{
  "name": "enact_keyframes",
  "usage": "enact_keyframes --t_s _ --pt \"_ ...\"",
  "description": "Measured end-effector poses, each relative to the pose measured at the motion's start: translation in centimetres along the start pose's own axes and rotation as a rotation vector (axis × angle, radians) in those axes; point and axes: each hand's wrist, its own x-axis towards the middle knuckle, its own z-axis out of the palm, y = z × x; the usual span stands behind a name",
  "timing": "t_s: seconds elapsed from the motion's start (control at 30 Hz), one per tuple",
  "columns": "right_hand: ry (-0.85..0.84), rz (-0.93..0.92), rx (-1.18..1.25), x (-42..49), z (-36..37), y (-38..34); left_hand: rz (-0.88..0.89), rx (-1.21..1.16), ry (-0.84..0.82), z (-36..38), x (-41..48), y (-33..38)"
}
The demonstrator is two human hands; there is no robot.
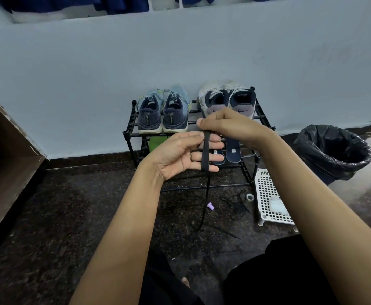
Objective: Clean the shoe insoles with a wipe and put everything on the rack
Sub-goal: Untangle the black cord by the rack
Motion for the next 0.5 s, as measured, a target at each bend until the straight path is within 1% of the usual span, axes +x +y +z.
enact_keyframes --t_s 0.1,0.17,0.3,0.37,0.43,0.5 --pt "-0.051 0.1 0.187 0.1 0.1 0.7 0.013 -0.02 -0.004 0.1 -0.1 0.0" --pt "-0.081 0.116 0.233 0.1 0.3 1.2 0.018 -0.024 -0.002 0.0 -0.1 0.0" --pt "-0.031 0.023 0.255 -0.1 0.3 0.9 0.01 -0.019 -0.011 -0.1 -0.3 0.0" --pt "-0.022 -0.052 0.209 -0.1 0.4 0.7 0.006 -0.022 -0.013 0.0 -0.3 0.0" --pt "-0.042 -0.078 0.158 -0.1 0.5 0.5 0.005 -0.029 -0.012 0.0 -0.3 0.0" --pt "-0.032 -0.065 0.158 0.0 0.6 0.8 0.007 -0.034 -0.01 0.0 -0.2 0.0"
